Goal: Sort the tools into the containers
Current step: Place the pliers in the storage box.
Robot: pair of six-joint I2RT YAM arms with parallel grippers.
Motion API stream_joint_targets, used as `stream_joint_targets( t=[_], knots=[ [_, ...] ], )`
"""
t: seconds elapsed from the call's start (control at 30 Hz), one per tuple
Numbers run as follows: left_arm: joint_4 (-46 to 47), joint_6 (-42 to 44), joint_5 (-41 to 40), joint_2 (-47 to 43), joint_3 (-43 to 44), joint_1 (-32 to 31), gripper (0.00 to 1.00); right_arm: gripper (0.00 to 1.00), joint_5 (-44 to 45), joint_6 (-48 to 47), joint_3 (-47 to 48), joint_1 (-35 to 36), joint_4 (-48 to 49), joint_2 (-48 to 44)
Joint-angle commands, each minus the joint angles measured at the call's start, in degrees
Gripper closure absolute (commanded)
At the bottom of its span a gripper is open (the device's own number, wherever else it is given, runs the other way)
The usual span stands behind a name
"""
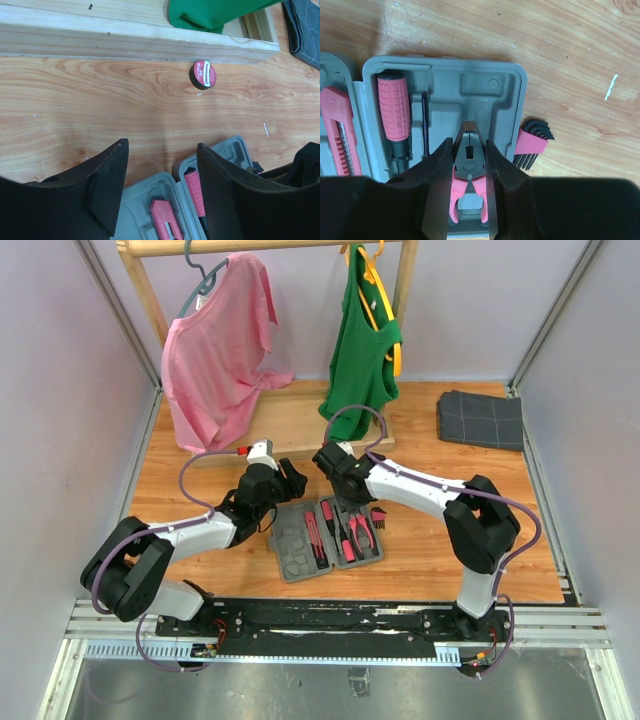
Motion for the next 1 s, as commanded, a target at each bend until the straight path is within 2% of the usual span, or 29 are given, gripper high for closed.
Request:
stream_joint_targets(
  t=[0.0, 0.17, 0.37, 0.63, 0.77, 0.97],
  knots=[
    [0.5, -0.2, 0.0, -0.8, 1.2, 0.5, 0.39, 0.75, 2.9, 0.2, -0.9, 0.5, -0.2, 1.4],
    [0.5, -0.2, 0.0, -0.9, 1.2, 0.5, 0.39, 0.64, 3.9, 0.2, -1.7, 0.5, 0.9, 0.6],
    [0.7, -0.2, 0.2, -0.7, 1.1, 0.4, 0.39, 0.58, 3.7, -0.5, -2.1, 0.6, 1.5, -0.3],
    [0.7, 0.2, 0.6, -0.6, 1.3, 0.4, 0.39, 0.58, 2.6, -2.2, -4.4, 0.6, 3.1, -5.1],
    [0.9, 1.2, 2.7, 0.0, 1.9, 0.5, 0.40, 0.61, 1.1, -2.4, -6.5, 0.4, 3.1, -7.6],
    [3.0, 3.8, 9.8, 2.6, 4.0, -1.3, 0.48, 0.67, -2.1, -1.6, -11.3, -0.2, 3.4, -12.6]
  ],
)
